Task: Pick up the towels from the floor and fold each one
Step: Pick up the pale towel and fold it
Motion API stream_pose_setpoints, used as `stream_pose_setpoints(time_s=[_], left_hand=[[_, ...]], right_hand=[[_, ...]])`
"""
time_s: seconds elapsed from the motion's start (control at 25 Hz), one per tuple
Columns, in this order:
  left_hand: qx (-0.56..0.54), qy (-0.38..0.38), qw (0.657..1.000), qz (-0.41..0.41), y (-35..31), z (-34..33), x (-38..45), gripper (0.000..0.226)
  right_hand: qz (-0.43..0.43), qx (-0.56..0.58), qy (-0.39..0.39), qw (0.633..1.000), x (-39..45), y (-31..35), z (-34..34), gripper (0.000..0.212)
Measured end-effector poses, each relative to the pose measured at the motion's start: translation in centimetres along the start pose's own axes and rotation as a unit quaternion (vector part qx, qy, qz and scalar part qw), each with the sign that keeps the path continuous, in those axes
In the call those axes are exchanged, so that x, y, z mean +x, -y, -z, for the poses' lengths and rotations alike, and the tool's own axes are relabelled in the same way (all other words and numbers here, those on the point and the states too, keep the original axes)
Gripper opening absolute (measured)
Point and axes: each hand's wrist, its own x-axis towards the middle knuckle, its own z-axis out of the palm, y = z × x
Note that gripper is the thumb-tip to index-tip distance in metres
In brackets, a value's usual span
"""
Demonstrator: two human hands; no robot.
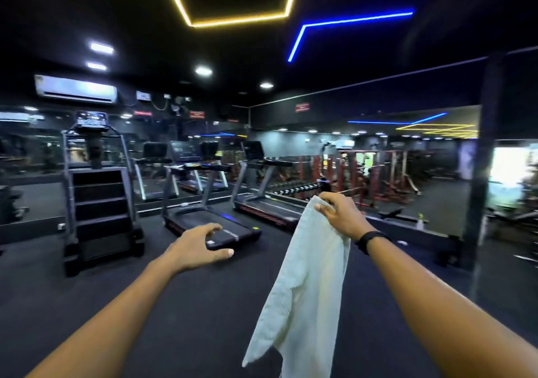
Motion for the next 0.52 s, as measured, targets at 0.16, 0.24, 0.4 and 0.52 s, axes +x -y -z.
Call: stream_pose_setpoints(time_s=[0.16, 0.24, 0.4, 0.52], left_hand=[[-0.041, 0.046, 0.996, -0.068, -10.6, -6.4, 2.7, 0.074], [-0.055, 0.066, 0.990, -0.110, -16.5, -10.2, 3.4, 0.073], [-0.090, 0.098, 0.978, -0.160, -27.1, -16.7, 3.9, 0.077], [-0.100, 0.122, 0.968, -0.195, -35.3, -21.2, 3.5, 0.076]], right_hand=[[-0.034, -0.042, -0.009, 0.999, -6.9, -6.0, 10.1, 0.018], [-0.067, -0.065, -0.026, 0.995, -10.8, -9.8, 15.4, 0.020], [-0.126, -0.121, -0.036, 0.984, -17.9, -16.4, 25.0, 0.026], [-0.155, -0.156, -0.055, 0.974, -23.6, -19.7, 32.5, 0.024]])
